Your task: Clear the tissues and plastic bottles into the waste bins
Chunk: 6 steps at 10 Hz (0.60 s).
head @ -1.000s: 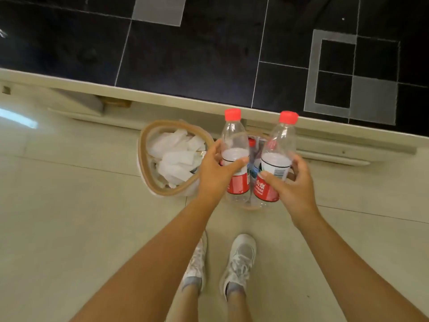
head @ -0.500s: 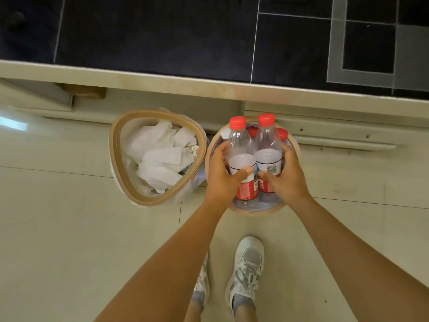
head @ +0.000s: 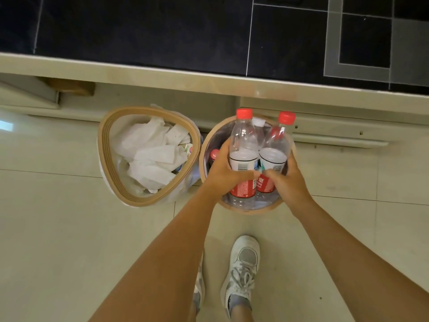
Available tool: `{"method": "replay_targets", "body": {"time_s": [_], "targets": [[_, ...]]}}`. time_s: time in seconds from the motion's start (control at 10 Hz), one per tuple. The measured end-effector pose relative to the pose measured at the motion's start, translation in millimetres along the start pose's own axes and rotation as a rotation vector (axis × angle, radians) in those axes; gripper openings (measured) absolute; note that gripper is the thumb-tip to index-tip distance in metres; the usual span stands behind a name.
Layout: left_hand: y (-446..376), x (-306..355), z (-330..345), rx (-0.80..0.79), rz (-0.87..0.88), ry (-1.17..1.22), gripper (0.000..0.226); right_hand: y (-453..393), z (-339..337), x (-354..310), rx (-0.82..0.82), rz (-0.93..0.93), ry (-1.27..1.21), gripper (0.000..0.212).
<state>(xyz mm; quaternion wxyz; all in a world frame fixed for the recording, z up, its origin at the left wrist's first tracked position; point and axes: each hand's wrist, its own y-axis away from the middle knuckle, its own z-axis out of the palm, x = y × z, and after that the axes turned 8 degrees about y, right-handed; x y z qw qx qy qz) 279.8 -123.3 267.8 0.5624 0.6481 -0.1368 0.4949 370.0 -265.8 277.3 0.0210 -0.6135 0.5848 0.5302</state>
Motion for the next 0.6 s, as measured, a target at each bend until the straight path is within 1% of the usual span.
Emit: {"method": "replay_targets", "body": {"time_s": [0.1, 0.2, 0.3, 0.4, 0.5, 0.6], "targets": [[3, 4, 2, 0.115, 0.051, -0.034, 0.111, 14, 0, 2, -0.094, -0.033, 0.111, 0.06], [8, 5, 0, 0.253, 0.084, -0.086, 0.12, 26, 0, -4, -0.086, -0.069, 0.177, 0.054], [18, 7, -6, 0.236, 0.062, -0.142, 0.119, 40, -5, -18, -0.057, -0.108, 0.214, 0.041], [31, 16, -14, 0.223, 0.005, -0.138, 0.095, 58, -11, -32, -0.076, -0.13, 0.26, 0.04], [51, 38, -21, 0.188, 0.029, -0.195, 0.077, 80, -25, -53, -0.079, -0.126, 0.221, 0.023], [86, 71, -18, 0.155, -0.028, -0.19, 0.045, 113, -44, -78, -0.11, -0.115, 0.183, 0.019]]}}
